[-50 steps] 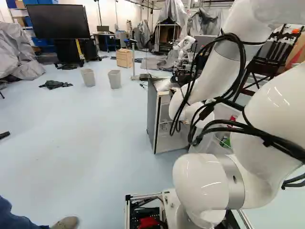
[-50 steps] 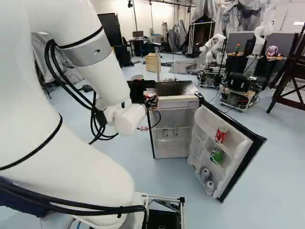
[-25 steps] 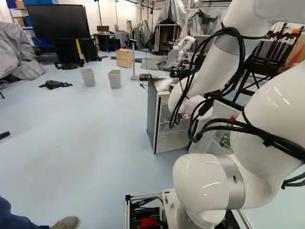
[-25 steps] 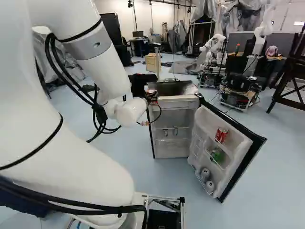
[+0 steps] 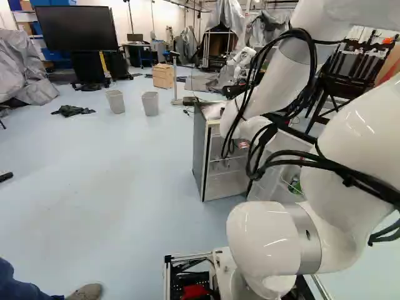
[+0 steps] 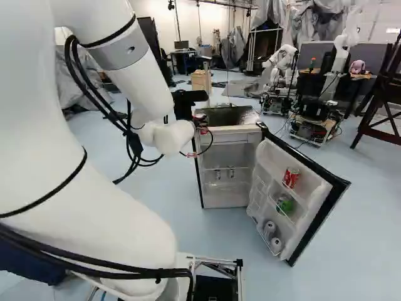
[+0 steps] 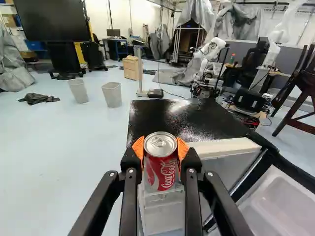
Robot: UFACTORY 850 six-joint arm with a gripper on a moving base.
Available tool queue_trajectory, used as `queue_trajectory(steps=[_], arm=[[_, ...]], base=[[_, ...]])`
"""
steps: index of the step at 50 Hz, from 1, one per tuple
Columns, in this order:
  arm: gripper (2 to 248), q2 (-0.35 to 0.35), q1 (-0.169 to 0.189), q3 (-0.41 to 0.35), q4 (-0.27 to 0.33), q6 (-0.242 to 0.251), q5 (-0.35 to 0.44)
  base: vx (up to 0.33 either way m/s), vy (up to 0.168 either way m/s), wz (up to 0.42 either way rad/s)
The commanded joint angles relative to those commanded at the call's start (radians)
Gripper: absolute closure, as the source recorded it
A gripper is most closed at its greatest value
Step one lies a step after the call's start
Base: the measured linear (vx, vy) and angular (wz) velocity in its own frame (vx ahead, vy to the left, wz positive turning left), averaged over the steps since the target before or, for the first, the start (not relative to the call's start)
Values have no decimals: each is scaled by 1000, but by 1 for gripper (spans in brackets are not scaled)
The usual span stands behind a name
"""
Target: Grab a drink from the fridge
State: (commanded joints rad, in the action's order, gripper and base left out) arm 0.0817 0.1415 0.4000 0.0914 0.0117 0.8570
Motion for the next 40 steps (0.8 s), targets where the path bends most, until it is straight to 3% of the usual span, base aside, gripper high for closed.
queue_trajectory(steps=[40], arm=[[160,-144,-12,146,0,0,-27]], base=[[0,0,0]])
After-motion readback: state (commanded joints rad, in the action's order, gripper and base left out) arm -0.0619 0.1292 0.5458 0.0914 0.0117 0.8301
